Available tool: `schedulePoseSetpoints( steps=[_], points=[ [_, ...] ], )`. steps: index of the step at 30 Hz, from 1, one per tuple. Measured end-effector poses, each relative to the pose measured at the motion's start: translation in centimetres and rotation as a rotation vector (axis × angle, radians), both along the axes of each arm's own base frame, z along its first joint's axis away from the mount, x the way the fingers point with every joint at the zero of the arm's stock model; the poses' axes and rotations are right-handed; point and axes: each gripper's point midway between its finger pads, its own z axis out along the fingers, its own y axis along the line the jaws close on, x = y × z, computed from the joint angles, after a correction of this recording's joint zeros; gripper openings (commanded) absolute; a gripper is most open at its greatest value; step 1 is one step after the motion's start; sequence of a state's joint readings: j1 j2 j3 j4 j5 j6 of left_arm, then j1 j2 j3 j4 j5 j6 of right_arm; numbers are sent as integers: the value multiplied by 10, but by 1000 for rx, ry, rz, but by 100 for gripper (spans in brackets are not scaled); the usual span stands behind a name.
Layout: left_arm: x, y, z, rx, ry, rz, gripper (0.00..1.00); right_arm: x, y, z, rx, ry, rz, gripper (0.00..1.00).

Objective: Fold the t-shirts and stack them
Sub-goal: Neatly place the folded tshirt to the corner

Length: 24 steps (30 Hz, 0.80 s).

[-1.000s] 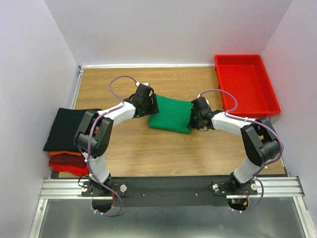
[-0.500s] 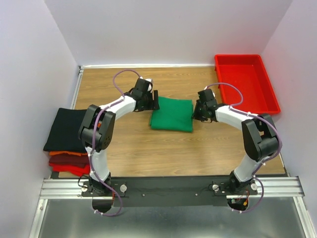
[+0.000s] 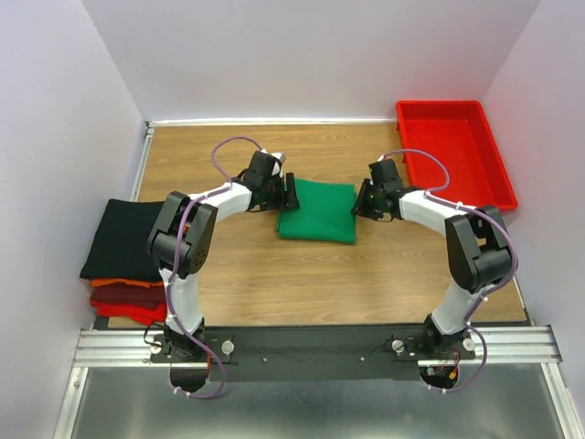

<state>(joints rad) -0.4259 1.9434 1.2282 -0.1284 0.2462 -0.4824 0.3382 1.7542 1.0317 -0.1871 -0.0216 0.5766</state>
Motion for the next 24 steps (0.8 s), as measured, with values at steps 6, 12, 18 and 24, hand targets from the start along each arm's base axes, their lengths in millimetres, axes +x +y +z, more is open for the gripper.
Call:
schedulePoseSetpoints(
  steps=[6, 12, 18, 24],
  points=[
    [-1, -9, -1, -11, -6, 5, 72, 5, 6, 6, 28, -12, 6, 43],
    [2, -25, -2, -20, -15, 18, 63, 11, 10, 11, 46, -26, 6, 43],
    [4, -37, -8, -26, 2, 36, 0, 15, 12, 15, 52, -35, 6, 43],
    [3, -39, -10, -36, 49, 106, 0, 15, 12, 16, 57, -37, 1, 43]
  ],
)
